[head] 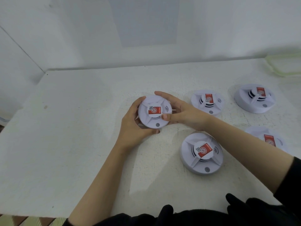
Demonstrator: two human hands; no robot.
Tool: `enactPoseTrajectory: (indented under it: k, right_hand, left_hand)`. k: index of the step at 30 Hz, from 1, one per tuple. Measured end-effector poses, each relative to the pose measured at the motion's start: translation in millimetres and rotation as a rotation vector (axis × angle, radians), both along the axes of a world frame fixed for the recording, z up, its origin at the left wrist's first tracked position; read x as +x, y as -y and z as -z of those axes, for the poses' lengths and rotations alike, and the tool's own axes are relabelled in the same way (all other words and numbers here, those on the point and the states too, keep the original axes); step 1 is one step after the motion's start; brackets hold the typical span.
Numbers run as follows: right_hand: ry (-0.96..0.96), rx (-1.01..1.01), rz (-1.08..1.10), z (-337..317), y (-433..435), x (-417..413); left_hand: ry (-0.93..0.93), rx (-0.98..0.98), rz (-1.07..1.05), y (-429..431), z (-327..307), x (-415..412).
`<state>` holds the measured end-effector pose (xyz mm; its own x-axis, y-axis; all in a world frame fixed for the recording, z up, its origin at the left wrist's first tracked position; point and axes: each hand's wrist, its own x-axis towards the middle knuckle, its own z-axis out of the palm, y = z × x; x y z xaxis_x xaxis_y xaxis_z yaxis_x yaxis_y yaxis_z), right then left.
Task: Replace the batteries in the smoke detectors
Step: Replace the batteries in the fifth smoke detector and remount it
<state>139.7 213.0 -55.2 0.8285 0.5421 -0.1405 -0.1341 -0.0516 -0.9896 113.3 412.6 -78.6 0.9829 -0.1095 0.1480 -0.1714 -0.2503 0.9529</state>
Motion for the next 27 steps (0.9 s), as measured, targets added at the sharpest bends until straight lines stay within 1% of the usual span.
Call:
enactPoseTrajectory:
  k: [12, 21, 25, 27]
  right_hand:
    - [0.006, -0.032, 0.002, -3.4, -1.4, -1.9]
    - [0.075, -0.157, -0.077, -9.9, -0.8, -2.5]
    - [0.129, -0.276, -0.009, -11.4, 1.7, -1.5]
    - [0.187, -0.359, 0.025, -13.2, 4.8, -1.1]
  left_hand:
    - [0.000, -0.010, 0.007, 0.8, 0.1, -0.3]
    - [-0.025, 0.028, 0.021, -1.1, 3.2, 1.4]
    - [-0.008, 0.036, 0.041, -1.8, 1.4, 3.1]
    - [-0.017, 0.044, 0.050, -2.1, 1.2, 5.0]
